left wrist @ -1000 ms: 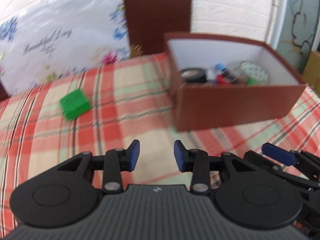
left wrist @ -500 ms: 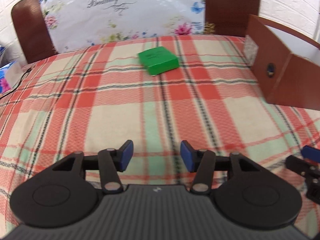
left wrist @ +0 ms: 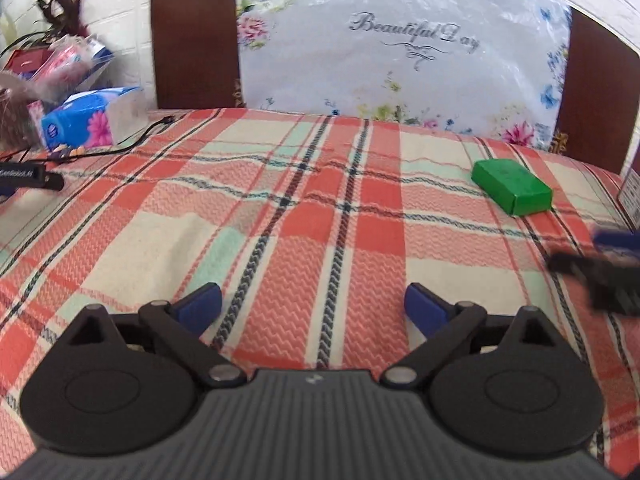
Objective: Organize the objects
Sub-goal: 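Move both grippers to the remaining green block and grasp it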
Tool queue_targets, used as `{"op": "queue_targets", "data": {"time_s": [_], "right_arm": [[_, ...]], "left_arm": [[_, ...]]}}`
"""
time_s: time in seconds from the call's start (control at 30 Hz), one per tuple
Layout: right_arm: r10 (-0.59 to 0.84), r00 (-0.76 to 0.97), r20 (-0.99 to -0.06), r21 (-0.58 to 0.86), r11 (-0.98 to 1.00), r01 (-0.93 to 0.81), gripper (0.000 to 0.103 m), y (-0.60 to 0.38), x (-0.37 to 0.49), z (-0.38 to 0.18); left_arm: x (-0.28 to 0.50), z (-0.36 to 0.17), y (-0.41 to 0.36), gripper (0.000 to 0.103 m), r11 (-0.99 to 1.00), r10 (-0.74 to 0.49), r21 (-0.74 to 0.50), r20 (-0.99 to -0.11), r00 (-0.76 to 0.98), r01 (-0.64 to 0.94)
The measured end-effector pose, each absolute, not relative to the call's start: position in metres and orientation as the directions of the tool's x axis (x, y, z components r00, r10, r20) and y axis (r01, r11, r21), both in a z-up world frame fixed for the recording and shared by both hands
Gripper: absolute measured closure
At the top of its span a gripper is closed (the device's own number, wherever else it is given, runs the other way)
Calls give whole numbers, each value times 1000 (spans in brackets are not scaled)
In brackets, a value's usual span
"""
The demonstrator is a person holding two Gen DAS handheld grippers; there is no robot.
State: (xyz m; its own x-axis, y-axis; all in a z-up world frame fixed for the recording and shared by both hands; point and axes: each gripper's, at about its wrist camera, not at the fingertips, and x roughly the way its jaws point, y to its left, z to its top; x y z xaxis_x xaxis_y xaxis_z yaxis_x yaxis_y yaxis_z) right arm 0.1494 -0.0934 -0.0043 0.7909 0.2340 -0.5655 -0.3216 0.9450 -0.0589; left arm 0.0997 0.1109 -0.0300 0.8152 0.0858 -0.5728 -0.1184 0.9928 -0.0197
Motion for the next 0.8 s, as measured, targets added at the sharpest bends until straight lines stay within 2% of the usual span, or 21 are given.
{"op": "queue_targets", "data": {"time_s": [0.03,0.07,0.13,0.23,0.3,0.33,0.37,0.57,0.8], "right_arm": [[239,802,-547,-65,943,-325,16,-89,167,-2],[222,819,-530,-75,949,-305,11,-86,182,-1],[206,821,-533,-60,958,-280,11,-82,213,-2],[211,766,-608,-29,957,-287,12,-77,249,-14],[206,765,-610,-12,963,-268,23,-80,255,-13],[208,768,-606,-17,962,-274,40,-79,252,-13],[202,772,-603,-33,960,-278,41,-77,246,-12],[238,758,-607,-25,948,-318,41,-90,168,-11],[235,751,-617,-28,947,-319,40,-160,38,-9]], "left_arm": [[100,-30,113,5,993,79,-30,-573,815,-118],[100,-30,114,4,992,76,-37,-573,816,-118],[101,-32,113,4,992,80,-32,-573,816,-120],[102,-33,114,4,992,80,-31,-574,815,-119],[102,-34,115,4,992,80,-32,-574,815,-120],[102,-34,115,4,992,80,-31,-574,815,-120],[103,-34,115,4,992,82,-29,-575,814,-120],[103,-33,114,4,993,83,-21,-579,811,-117],[102,-33,111,2,994,78,-11,-585,807,-105]]}}
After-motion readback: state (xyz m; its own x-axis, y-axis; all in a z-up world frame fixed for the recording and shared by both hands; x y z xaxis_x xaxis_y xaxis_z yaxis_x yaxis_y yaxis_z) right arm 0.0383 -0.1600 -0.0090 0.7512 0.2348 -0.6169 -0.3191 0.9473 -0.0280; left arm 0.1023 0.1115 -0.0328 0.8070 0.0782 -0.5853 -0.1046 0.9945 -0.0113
